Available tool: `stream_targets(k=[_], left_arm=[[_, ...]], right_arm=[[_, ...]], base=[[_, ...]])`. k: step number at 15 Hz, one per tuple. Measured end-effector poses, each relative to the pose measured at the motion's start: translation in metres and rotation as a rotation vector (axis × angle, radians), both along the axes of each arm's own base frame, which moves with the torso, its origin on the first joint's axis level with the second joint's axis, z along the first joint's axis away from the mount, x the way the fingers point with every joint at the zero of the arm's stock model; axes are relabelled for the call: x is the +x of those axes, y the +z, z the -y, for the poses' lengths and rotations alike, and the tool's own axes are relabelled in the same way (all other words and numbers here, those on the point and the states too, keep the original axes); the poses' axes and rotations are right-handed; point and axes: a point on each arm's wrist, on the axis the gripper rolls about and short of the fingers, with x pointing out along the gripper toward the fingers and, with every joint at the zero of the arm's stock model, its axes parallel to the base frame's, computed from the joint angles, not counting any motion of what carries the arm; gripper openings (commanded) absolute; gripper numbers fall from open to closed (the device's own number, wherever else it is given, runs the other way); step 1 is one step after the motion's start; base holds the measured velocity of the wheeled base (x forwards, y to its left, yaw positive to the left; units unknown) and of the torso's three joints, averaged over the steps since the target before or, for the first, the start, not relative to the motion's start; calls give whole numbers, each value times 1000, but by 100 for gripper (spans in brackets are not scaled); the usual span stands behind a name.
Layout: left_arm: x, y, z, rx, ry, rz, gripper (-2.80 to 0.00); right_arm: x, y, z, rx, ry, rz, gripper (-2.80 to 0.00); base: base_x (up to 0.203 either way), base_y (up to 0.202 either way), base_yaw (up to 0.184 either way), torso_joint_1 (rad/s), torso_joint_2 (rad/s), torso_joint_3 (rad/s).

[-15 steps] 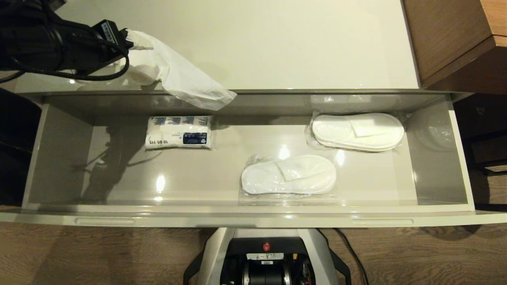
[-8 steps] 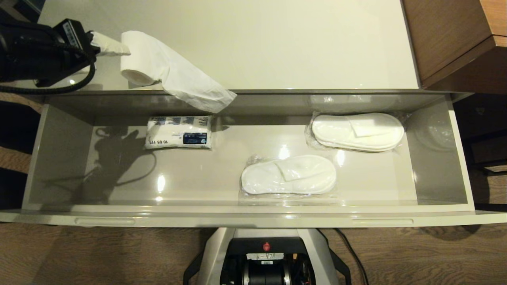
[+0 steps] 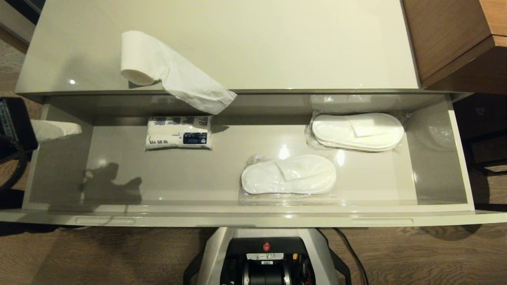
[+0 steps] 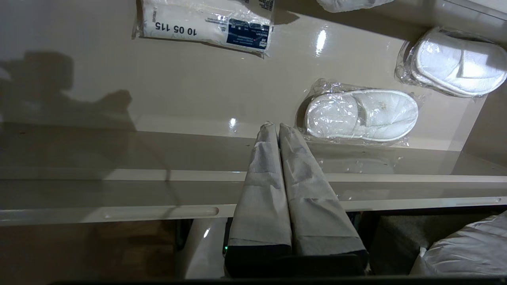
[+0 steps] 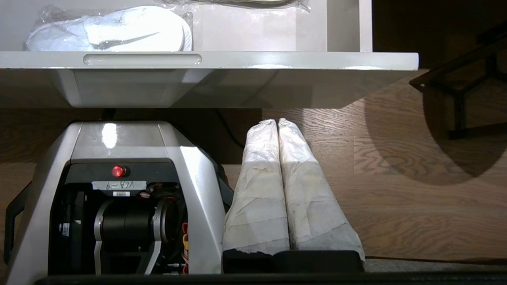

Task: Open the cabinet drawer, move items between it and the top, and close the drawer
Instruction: Close the drawer

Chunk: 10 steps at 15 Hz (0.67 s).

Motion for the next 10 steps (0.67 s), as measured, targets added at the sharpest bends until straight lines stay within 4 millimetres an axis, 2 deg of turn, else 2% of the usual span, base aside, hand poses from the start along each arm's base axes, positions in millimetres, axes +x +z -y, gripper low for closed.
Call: stream_targets(k=[3, 4, 8, 10], left_arm=[[-11, -6, -3, 6, 18, -22, -280], [-22, -12, -6, 9, 36, -39, -280], [-100, -42, -16, 17, 110, -46, -280], [-127, -64, -18, 23, 138, -72, -280]], right_arm=[[0, 0, 0, 0, 0, 0, -280], [0, 0, 0, 0, 0, 0, -280], [0, 0, 0, 0, 0, 0, -280], [0, 0, 0, 0, 0, 0, -280]], base=[[0, 0, 0, 0, 0, 0], [0, 0, 0, 0, 0, 0], [0, 0, 0, 0, 0, 0], [0, 0, 0, 0, 0, 0]])
